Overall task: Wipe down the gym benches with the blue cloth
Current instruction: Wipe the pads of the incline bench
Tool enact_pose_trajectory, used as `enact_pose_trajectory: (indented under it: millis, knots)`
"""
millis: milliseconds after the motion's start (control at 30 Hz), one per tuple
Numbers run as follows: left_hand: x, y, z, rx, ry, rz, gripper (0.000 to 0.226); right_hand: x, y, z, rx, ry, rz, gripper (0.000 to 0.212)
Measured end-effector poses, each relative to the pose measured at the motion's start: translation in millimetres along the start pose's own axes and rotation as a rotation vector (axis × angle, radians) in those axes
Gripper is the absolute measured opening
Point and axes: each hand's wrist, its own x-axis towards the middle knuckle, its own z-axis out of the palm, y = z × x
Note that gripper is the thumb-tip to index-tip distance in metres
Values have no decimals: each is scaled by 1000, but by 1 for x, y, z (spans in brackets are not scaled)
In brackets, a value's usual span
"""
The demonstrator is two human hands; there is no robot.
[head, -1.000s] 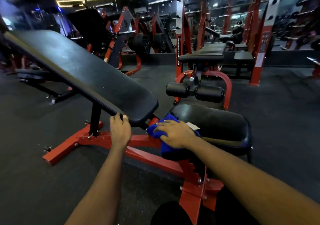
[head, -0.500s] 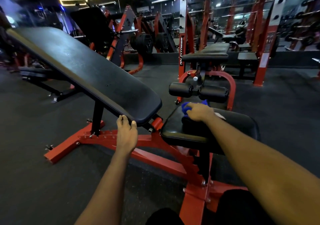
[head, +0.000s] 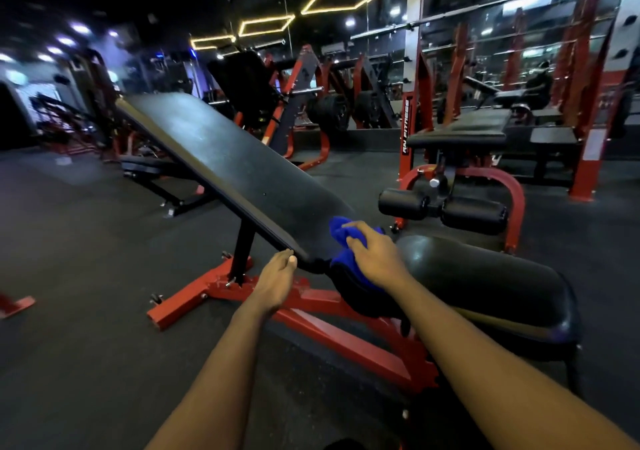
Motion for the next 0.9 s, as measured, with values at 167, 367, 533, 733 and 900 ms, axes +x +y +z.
enact_pose_trajectory:
  millis: [167, 367, 533, 733, 900]
  knots:
    - [16, 7, -26, 28, 129, 36, 42, 29, -15, 14, 139, 53, -99, 32]
    - [44, 1, -49, 65, 378, -1, 38, 74, -11, 39, 146, 122, -114, 33]
    - [83, -8, -53, 41, 542, -152, 45, 94, -17, 84, 147, 80, -185, 41]
    - [129, -5, -56, -44, 645, -292, 60, 111, -18, 121, -101, -18, -76, 55]
    - [164, -3, -40, -168, 683, -385, 67, 153, -8, 120, -135, -9, 0, 56]
